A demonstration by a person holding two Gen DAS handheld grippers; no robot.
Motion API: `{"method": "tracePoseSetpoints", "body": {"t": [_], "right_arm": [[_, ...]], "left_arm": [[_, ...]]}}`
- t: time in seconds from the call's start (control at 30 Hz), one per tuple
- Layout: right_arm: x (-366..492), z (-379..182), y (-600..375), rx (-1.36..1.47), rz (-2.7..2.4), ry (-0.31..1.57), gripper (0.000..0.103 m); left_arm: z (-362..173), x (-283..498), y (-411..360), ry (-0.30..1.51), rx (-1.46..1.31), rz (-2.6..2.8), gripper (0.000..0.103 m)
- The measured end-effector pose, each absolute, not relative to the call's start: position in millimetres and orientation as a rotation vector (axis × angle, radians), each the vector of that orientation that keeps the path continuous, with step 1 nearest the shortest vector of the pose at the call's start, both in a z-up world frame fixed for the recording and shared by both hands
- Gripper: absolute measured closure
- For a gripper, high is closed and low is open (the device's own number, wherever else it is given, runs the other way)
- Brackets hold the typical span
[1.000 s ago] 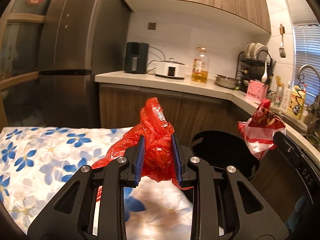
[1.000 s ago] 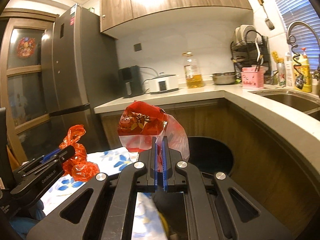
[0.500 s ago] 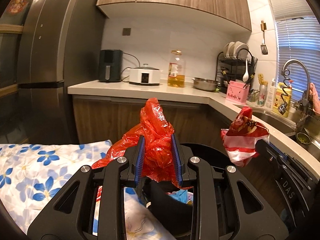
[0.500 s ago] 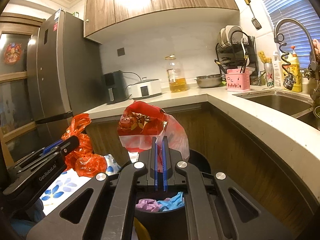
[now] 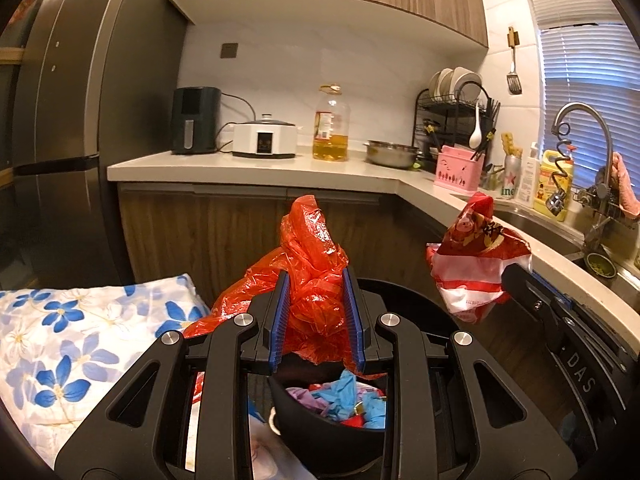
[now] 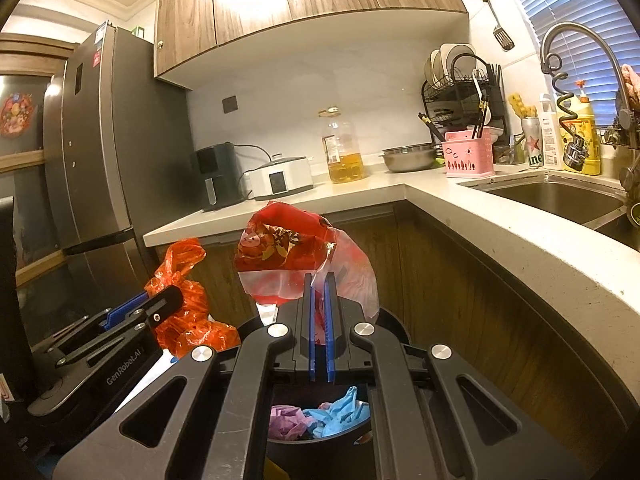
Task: Collect trash
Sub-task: 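Carry the red bag and printed bag over the black bin, then open both tools to drop the two bags into the bin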
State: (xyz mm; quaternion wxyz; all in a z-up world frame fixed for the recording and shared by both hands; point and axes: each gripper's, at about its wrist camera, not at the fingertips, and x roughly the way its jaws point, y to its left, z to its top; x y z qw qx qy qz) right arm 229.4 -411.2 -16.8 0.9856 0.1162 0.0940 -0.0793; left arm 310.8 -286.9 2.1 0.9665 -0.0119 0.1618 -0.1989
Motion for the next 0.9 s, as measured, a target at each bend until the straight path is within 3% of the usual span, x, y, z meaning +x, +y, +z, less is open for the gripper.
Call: {"method": "tracePoseSetpoints", "body": {"t": [0.5,0.7,0.77,0.9], "right_arm": [[242,-21,-415,0.242,-0.138,0.209,0.095],[242,-24,-422,0.254,-0.162,0.212,0.074],[239,-25,-424,0.259,-0.171,0.208,0.067],[234,-25,-426,0.27,-0.185,0.209,0.052]], "left_arm": [[-12,323,-297,0.357,-0.009,-0.481,0.074],[-18,327,-299,0.369,0.003,-0.495,0.063],[-19,327,-300,0.373,-0.002,-0.508,0.053],[-21,323,-300,0.365,0.014,-0.507,0.042]]}}
